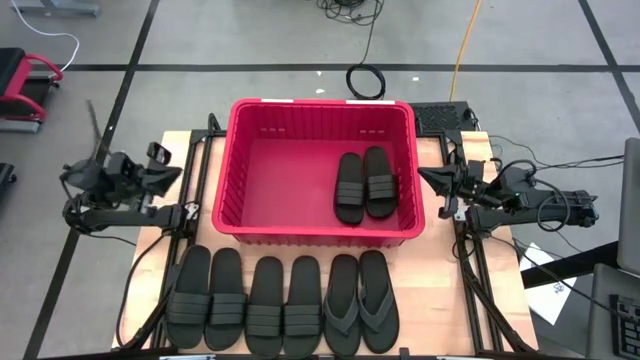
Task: Pick and place slides into bin
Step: Put the right flip flop into the bin
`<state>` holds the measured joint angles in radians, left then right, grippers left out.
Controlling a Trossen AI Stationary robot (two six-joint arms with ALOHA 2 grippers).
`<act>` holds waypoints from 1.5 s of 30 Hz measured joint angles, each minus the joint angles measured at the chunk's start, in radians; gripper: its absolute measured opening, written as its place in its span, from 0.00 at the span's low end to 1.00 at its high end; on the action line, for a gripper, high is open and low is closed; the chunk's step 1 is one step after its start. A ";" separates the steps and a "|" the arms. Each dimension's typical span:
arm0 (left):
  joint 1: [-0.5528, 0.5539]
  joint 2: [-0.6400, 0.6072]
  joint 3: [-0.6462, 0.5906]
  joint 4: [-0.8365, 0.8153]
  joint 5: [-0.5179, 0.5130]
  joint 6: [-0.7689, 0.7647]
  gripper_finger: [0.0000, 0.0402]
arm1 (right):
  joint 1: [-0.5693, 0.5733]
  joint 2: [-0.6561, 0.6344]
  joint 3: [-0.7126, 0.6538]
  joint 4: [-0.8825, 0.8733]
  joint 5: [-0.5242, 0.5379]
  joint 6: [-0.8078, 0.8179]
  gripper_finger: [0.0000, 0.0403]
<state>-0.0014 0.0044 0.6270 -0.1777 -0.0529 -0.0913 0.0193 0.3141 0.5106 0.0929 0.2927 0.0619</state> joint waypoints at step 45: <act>-0.089 1.365 0.916 -0.149 0.183 -0.183 0.12 | 0.000 -0.109 0.000 -0.052 0.066 0.061 0.00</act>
<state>-0.0908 1.3696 1.5433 -0.3268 0.1303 -0.2744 0.0194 0.2056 0.5106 0.0410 0.3584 0.1234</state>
